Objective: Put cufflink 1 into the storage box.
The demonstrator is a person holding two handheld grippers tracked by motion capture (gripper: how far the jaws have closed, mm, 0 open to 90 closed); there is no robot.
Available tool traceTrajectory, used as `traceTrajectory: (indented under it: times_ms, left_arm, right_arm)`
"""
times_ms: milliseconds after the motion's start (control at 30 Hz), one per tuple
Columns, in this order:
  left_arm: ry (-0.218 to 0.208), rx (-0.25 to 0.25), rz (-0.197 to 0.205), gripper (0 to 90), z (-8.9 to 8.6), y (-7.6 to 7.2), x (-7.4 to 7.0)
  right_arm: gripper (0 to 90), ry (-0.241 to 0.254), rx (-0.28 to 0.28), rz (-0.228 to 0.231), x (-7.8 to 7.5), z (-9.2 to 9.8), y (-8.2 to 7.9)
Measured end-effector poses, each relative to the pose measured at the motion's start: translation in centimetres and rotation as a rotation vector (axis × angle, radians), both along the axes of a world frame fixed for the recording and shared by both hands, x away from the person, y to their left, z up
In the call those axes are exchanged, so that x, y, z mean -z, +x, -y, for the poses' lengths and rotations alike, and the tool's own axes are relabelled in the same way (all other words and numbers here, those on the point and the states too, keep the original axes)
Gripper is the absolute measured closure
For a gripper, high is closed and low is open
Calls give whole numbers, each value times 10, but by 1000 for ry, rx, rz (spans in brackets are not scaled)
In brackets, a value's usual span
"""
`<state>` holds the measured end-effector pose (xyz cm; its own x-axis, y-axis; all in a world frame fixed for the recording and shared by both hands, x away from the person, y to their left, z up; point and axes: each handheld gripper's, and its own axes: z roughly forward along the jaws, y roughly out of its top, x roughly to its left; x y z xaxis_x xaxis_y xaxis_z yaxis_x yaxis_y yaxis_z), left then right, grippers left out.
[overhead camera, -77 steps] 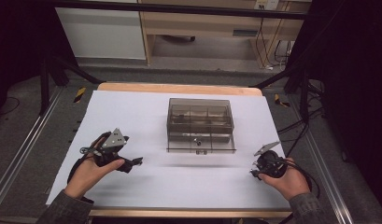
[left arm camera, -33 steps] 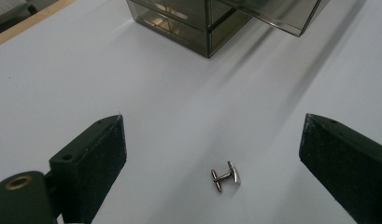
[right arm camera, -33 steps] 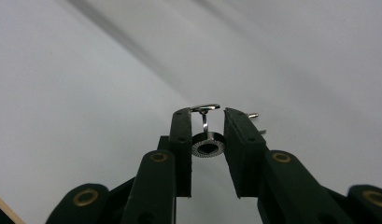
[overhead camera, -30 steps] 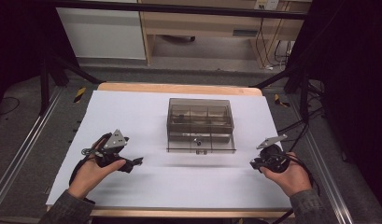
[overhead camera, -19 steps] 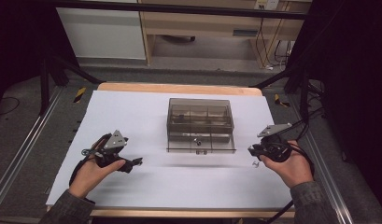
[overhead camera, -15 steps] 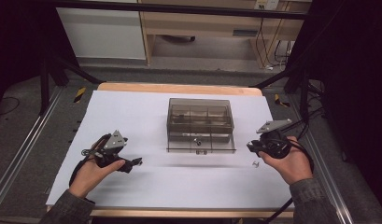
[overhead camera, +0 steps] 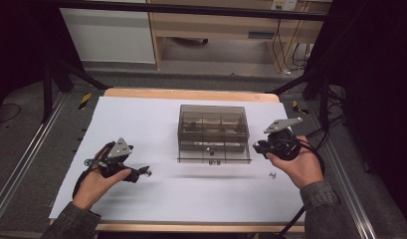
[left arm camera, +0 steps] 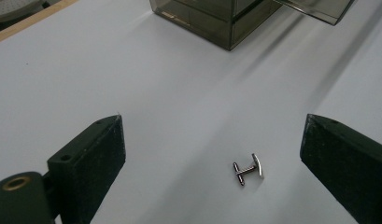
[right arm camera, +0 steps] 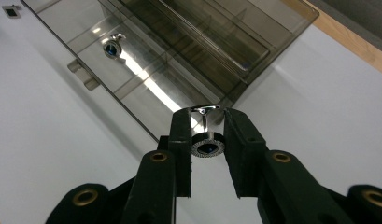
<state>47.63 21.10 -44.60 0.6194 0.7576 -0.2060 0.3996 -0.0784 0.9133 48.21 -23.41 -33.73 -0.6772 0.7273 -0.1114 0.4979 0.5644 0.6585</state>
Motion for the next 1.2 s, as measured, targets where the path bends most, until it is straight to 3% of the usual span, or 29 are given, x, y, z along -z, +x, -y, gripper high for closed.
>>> traceTrajectory:
  times_ms: [367,1200]
  left_arm:
    - [-5,-7,1,64,-2,1,0]
    - [-3,-7,-11,62,-5,3,4]
  right_arm:
    - [734,11,-26,0,1,-22,10]
    - [734,41,-78,-8,10,-54,27]
